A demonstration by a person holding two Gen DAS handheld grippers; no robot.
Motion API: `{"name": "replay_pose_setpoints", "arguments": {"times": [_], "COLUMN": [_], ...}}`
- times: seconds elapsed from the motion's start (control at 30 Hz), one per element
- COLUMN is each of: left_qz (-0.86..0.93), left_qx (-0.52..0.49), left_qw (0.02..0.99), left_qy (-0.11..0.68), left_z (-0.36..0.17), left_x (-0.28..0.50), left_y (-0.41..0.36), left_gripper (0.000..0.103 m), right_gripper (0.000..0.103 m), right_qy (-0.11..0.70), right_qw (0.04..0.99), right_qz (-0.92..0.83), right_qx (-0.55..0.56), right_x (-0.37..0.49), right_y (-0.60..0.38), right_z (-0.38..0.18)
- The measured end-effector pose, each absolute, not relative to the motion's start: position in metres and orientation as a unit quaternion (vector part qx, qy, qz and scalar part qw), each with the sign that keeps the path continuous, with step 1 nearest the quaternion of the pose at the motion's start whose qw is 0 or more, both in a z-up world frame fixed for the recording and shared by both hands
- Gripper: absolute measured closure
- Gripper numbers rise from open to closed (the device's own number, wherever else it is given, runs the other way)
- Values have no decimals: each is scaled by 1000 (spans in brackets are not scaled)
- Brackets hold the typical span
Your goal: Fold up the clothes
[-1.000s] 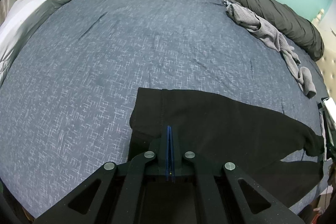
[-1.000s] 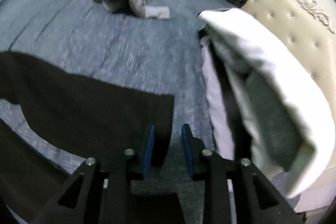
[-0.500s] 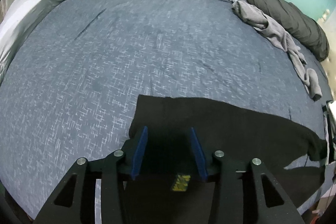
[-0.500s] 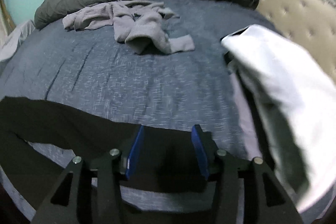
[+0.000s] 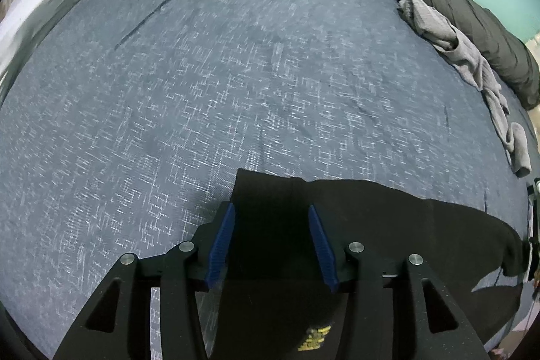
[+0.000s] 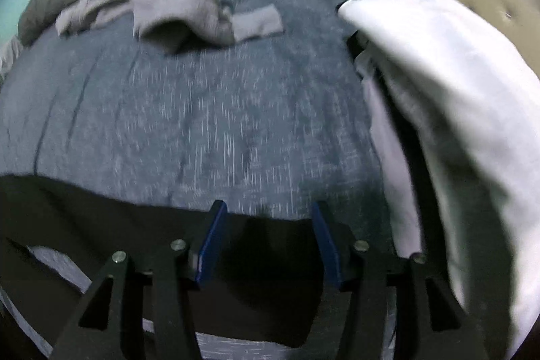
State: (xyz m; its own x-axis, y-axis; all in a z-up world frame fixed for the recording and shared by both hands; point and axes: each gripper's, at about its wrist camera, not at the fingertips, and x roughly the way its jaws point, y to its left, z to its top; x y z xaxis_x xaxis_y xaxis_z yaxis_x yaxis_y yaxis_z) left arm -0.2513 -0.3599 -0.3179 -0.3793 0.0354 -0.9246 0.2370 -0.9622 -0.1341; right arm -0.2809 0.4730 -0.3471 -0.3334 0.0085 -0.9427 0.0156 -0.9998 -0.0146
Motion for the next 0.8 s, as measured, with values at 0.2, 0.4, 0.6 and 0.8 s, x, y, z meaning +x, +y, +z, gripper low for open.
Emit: {"name": "replay_pose_setpoints", "arguments": {"times": [0.2, 0.4, 0.6, 0.8], "left_qz": [-819, -820, -824, -836], "left_qx": [557, 557, 554, 538], "left_qw": [59, 53, 35, 35], "left_qy": [127, 122, 115, 101], "left_z": [-328, -333, -334, -321], "left_x": [-253, -255, -256, -254], "left_y": [-359, -357, -350, -346], "left_gripper": [53, 55, 89, 97], "right_gripper": [50, 78, 101, 103], "right_qy": [45, 50, 65, 64], "right_qw": [2, 15, 29, 23], "right_qz": [-788, -788, -788, -806], "right_qx": [615, 614, 612, 588], "right_x": [-280, -275, -270, -266], "right_y": [469, 469, 462, 467], "right_z": [-380, -386, -387, -375]}}
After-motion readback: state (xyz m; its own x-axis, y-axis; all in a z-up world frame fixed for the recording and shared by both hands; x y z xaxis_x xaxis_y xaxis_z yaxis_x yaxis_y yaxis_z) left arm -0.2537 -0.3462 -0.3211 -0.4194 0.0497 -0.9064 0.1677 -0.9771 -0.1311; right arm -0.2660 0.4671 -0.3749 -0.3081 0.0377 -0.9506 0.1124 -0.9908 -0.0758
